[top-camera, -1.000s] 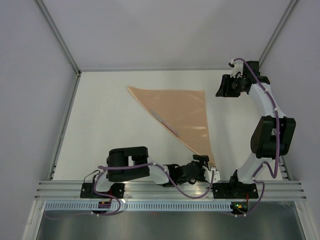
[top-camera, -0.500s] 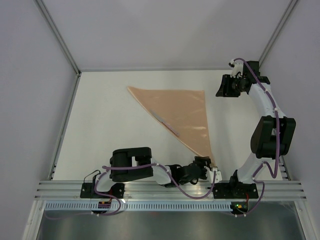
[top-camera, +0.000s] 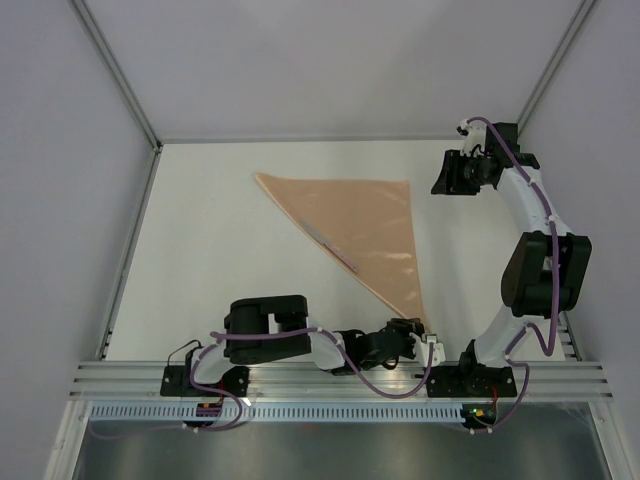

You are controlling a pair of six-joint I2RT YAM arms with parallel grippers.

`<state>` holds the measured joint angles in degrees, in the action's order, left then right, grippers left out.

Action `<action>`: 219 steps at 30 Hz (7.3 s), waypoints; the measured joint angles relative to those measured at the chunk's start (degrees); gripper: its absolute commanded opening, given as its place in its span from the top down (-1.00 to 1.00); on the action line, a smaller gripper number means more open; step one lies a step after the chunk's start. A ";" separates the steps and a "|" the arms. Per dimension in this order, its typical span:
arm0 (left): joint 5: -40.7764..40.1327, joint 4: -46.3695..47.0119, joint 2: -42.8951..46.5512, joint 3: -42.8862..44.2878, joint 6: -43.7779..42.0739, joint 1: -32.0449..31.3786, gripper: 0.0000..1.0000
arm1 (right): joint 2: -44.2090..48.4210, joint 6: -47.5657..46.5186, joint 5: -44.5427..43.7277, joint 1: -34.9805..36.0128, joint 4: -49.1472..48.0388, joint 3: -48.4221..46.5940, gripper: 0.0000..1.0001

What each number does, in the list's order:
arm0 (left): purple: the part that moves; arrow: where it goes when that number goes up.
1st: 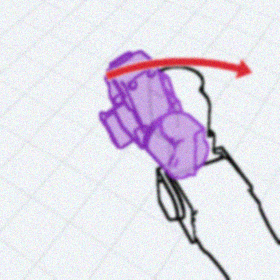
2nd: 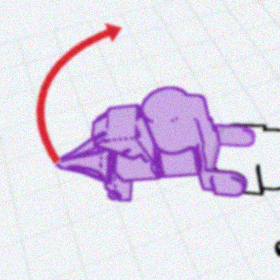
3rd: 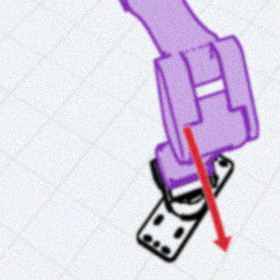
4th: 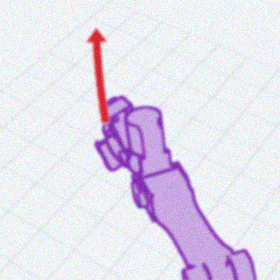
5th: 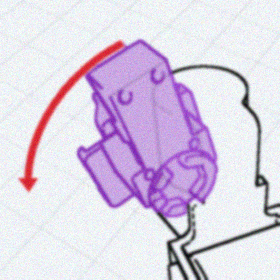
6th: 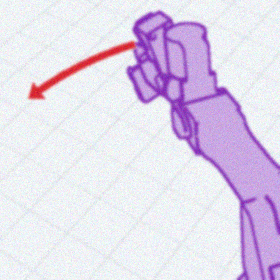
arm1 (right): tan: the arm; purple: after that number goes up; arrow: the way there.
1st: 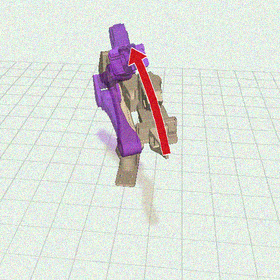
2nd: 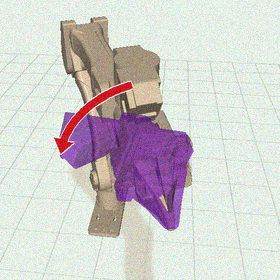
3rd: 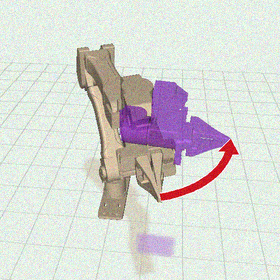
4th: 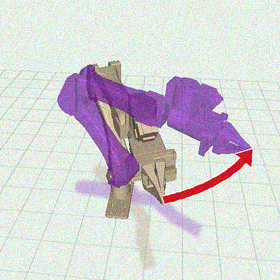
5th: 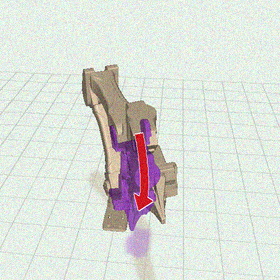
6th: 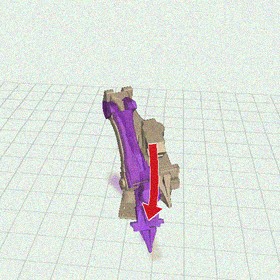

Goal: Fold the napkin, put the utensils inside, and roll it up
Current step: Fold the napkin at the center of the board.

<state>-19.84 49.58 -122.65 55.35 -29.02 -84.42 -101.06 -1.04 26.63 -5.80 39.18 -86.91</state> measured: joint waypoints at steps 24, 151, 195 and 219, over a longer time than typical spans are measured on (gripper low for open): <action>-2.60 -0.68 -0.50 1.60 2.12 0.07 0.95 | 0.00 0.00 0.31 0.00 -0.22 0.28 -0.01; 16.04 -25.49 16.31 -4.07 70.07 60.46 0.09 | -0.50 -0.17 0.42 1.09 -1.01 1.29 -0.01; 23.93 -37.64 -5.88 27.61 77.15 81.53 0.58 | -2.14 -0.20 0.50 1.60 -0.98 1.29 0.01; 43.65 -9.09 2.27 13.88 77.55 81.46 0.95 | -4.96 -0.90 -2.32 11.26 -0.76 1.22 0.02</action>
<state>23.81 40.49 -120.38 69.23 48.53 -2.96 -106.02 -1.93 24.32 5.45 38.41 -85.69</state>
